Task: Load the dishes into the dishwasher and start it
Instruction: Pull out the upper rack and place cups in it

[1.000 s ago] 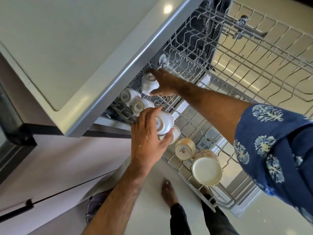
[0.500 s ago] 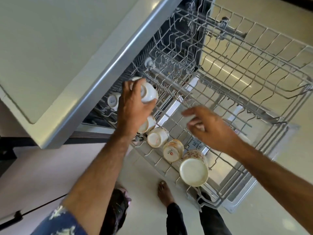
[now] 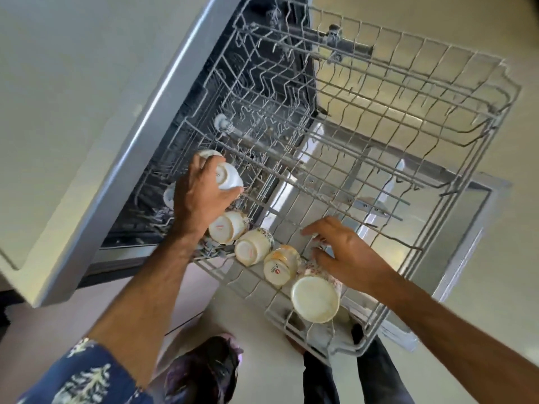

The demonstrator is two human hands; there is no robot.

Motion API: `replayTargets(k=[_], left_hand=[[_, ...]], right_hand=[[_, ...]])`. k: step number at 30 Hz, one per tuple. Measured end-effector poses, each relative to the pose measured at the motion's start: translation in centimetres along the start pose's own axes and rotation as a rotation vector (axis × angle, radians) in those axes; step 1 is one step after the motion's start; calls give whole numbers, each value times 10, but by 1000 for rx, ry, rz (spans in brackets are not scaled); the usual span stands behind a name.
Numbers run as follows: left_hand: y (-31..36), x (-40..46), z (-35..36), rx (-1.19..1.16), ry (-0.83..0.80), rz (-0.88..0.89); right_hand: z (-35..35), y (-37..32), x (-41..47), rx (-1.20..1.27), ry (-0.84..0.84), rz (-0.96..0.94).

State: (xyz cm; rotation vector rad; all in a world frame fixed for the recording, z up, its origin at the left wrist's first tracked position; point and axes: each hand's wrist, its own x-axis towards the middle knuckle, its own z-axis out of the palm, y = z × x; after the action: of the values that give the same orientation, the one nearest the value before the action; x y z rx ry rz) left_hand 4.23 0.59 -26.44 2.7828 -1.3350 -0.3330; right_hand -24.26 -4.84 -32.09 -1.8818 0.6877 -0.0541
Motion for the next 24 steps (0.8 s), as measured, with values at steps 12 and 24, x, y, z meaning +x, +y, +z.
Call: replayTargets(k=[12,24], left_hand=[[7,12,24,-137,-70,-81],[10,10,30,176,-131,9]], right_hand=[[2,9,5,35,-3,37],[-2,6,9,25,-37,42]])
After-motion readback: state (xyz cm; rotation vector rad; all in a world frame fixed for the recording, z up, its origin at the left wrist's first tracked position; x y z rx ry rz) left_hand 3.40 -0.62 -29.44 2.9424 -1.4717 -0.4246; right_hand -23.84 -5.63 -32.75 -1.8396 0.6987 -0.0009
